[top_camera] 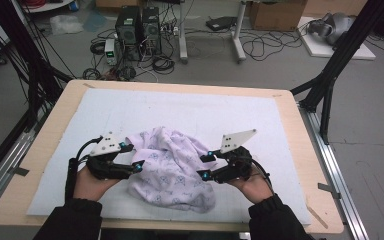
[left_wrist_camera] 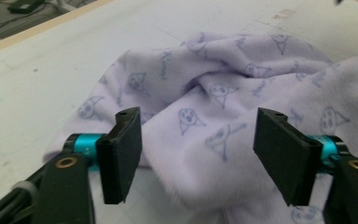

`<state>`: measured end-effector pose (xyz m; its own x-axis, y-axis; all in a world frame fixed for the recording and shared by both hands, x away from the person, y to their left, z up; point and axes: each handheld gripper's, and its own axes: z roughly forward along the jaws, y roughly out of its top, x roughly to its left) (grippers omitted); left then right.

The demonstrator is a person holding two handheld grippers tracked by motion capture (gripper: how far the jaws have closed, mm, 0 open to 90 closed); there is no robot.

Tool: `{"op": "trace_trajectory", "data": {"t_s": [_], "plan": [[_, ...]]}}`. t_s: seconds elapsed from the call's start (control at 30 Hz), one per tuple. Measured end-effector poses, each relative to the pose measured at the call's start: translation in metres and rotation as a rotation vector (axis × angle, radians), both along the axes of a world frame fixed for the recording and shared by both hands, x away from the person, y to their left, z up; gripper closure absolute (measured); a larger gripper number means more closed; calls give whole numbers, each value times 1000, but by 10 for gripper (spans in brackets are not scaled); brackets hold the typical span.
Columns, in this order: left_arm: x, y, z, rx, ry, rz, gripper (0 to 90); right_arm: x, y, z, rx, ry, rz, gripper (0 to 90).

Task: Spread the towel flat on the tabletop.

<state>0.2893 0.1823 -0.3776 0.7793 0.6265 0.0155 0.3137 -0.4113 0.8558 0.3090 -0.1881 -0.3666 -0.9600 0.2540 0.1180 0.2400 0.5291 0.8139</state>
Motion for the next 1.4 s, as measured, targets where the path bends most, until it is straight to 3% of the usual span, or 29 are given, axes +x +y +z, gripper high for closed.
{"op": "trace_trajectory", "data": {"t_s": [0.17,0.2,0.23,0.3,0.37,0.43,0.47,0.5,0.53,0.7,0.83,1.07,1.1,1.3,1.37,1.4], "plan": [[19,-16,-12,31,52,-30,412,18,16,-26,-145,-2,-74,465],[26,-21,-21,60,83,-40,436,21,20,-31,-150,11,-78,477],[26,-21,-21,60,83,-40,484,25,23,-36,-159,17,-84,474],[31,-26,-29,107,108,-43,515,29,28,-46,-168,23,-95,479],[36,-29,-36,154,145,-45,614,34,31,-59,-175,60,-100,508],[38,-32,-41,180,172,-41,739,34,34,-67,-177,69,-97,576],[38,-33,-43,205,175,-57,739,34,34,-67,-177,69,-97,576],[38,-34,-45,215,187,-79,804,34,34,-70,-167,72,-95,616],[36,-35,-49,220,200,-102,894,32,32,-70,-152,84,-76,719],[28,-26,-50,175,204,-93,896,29,28,-63,-136,77,-48,756],[13,-16,-44,126,172,-88,897,17,24,-51,-131,32,-23,756],[-21,-6,-30,114,122,-109,897,-6,14,-37,-106,17,3,756],[-27,-4,-28,111,115,-112,897,-14,14,-37,-112,13,28,756],[-50,3,-24,81,110,-147,890,-27,11,-34,-94,30,70,711],[-49,4,-20,66,104,-146,734,-26,5,-28,-44,13,58,669],[-45,4,-15,52,94,-138,659,-19,-4,-21,4,5,14,631]]}}
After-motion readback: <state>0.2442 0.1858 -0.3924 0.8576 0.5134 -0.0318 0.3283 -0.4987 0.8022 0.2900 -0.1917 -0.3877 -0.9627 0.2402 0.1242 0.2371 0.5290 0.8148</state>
